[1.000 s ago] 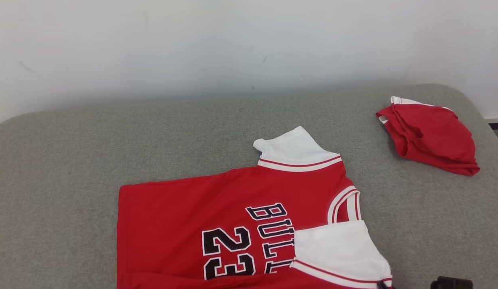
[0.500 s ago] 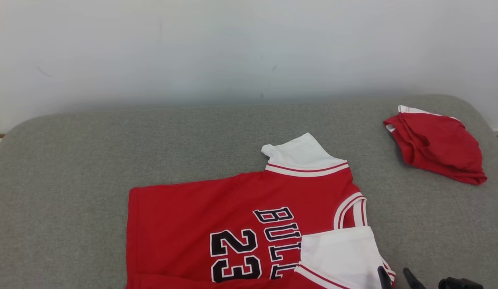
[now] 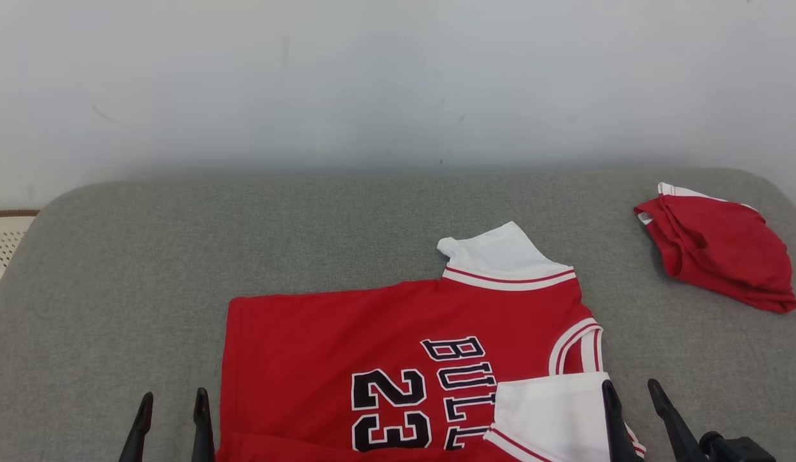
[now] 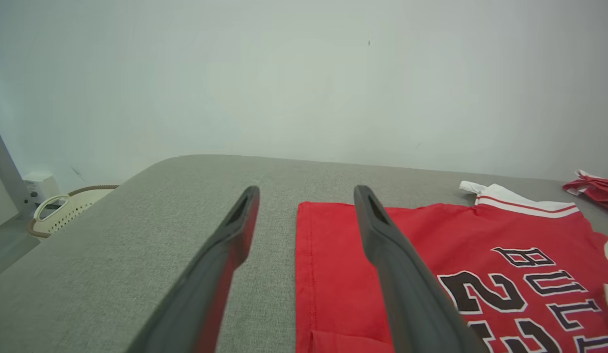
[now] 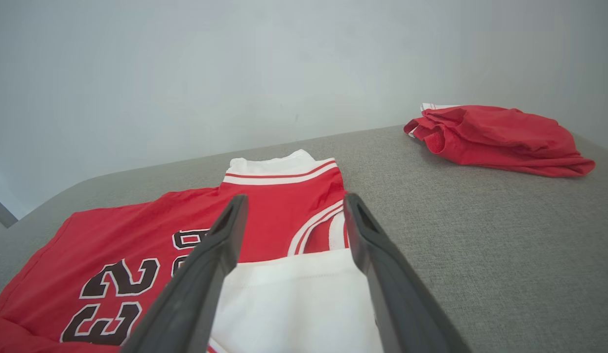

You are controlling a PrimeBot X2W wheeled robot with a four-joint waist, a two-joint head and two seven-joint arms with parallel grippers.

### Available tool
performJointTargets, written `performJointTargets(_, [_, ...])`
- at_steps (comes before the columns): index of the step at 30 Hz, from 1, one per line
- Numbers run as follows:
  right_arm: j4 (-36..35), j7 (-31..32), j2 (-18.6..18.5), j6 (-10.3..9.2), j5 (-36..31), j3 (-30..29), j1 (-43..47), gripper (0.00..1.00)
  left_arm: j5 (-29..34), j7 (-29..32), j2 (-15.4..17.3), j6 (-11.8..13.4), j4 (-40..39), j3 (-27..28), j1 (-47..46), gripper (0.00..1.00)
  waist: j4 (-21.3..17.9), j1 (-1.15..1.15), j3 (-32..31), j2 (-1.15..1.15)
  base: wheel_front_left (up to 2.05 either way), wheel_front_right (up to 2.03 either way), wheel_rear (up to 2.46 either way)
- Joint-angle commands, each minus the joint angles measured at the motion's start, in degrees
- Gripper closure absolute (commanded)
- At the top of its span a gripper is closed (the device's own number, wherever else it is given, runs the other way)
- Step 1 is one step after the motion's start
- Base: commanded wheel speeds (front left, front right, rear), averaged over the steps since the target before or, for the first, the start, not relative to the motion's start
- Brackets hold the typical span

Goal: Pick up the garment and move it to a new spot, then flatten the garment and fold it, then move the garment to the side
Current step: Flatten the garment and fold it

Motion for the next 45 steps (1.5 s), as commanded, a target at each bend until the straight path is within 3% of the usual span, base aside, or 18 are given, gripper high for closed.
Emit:
performJointTargets(1, [-0.2,-0.4,0.1,0.04,-0.2,0.0,0.0,0.0,0.3,-0.2,-0.3,-0.2,-0.3,0.2,1.1,0.0,0.0,0.0,-0.1,0.0,0.0,0.0,0.0])
performJointTargets(6, [-0.3,-1.5,0.8,0.04,-1.1,-0.5,0.0,0.0,2.4,-0.2,-2.0,-1.8,0.2,1.3,1.0,0.0,0.0,0.0,-0.2,0.0,0.0,0.0,0.0])
performJointTargets(10, [0.5,-1.6,0.2,0.04,-1.9,1.0,-1.9,0.0,1.2,-0.2,-2.0,-5.7,4.0,1.9,-3.8,0.0,-1.0,0.0,0.7,0.0,0.0,0.0,0.0])
performJointTargets(15, [1.7,-1.2,-1.0,0.04,-3.1,4.3,-8.6,0.0,-0.8,1.0,0.3,-9.6,10.8,2.7,-10.6,0.0,-3.8,0.0,2.7,0.0,0.0,0.0,0.0])
performJointTargets(23, [7.0,-0.7,-1.0,0.04,-2.8,7.6,-24.4,0.0,-10.5,9.9,3.9,-14.1,22.7,4.8,-24.9,0.0,-8.5,0.0,10.3,0.0,0.0,0.0,0.0])
performJointTargets(28, [14.4,-0.8,0.1,0.04,-2.0,10.8,-34.8,0.0,-15.4,14.8,7.6,-14.8,30.1,5.3,-32.5,0.0,-11.2,0.0,14.9,0.0,0.0,0.0,0.0])
performJointTargets(34, [22.1,-1.5,1.8,0.04,-0.7,13.5,-43.9,0.0,-16.0,16.2,10.6,-14.9,37.1,3.6,-38.8,0.0,-12.5,0.0,18.1,0.0,0.0,0.0,0.0])
performJointTargets(45, [25.2,-2.0,2.7,0.04,0.1,14.0,-47.0,0.0,-15.4,14.4,10.8,-14.9,43.3,0.7,-40.6,0.0,-11.6,0.0,18.6,0.0,0.0,0.0,0.0])
